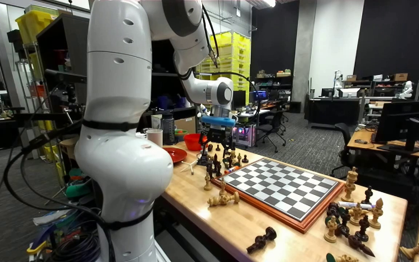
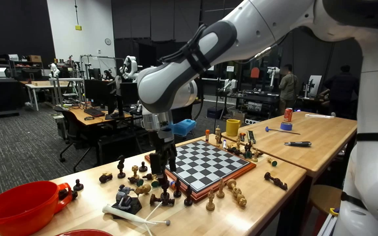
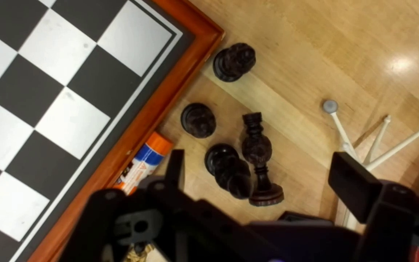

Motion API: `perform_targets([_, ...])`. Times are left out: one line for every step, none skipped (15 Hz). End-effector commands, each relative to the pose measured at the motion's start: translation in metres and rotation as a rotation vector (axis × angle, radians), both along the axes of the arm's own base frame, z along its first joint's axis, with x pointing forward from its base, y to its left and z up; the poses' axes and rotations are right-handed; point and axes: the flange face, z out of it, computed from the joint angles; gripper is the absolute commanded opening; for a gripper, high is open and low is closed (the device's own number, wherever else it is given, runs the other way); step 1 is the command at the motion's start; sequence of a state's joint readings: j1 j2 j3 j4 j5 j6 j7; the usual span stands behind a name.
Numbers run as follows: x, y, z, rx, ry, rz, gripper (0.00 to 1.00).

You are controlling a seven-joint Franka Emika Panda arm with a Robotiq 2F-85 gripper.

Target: Lift the king and put it on 7d

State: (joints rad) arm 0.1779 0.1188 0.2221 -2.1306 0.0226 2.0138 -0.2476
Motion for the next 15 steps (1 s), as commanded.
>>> perform_targets([0.001,0.006,0.001,0.018,-0.002,0.017,1.0])
perform_targets([0.002,0.006,0.0,0.018,-0.006,0.02,1.0])
perform_targets([0.004,0.006,0.001,0.02,-0.008,0.021,1.0])
perform_targets([0.005,0.006,0.0,0.02,-0.011,0.024,1.0])
perform_targets([0.006,0.007,0.0,0.02,-0.015,0.03,1.0])
perform_targets([0.007,0.007,0.001,0.023,-0.014,0.032,1.0])
perform_targets([0.008,0.008,0.001,0.024,-0.017,0.035,1.0])
perform_targets([0.009,0.008,0.001,0.026,-0.018,0.037,1.0])
perform_targets([0.01,0.008,0.001,0.027,-0.017,0.038,0.9])
perform_targets([0.011,0.008,0.0,0.028,-0.018,0.037,0.74])
perform_targets([0.011,0.007,0.0,0.028,-0.018,0.035,0.68])
perform_targets([0.012,0.007,0.0,0.029,-0.018,0.034,0.61])
perform_targets([0.012,0.006,0.0,0.03,-0.018,0.034,0.52])
perform_targets([0.012,0.006,0.0,0.03,-0.018,0.034,0.45])
perform_targets([0.012,0.006,0.0,0.03,-0.018,0.035,0.37])
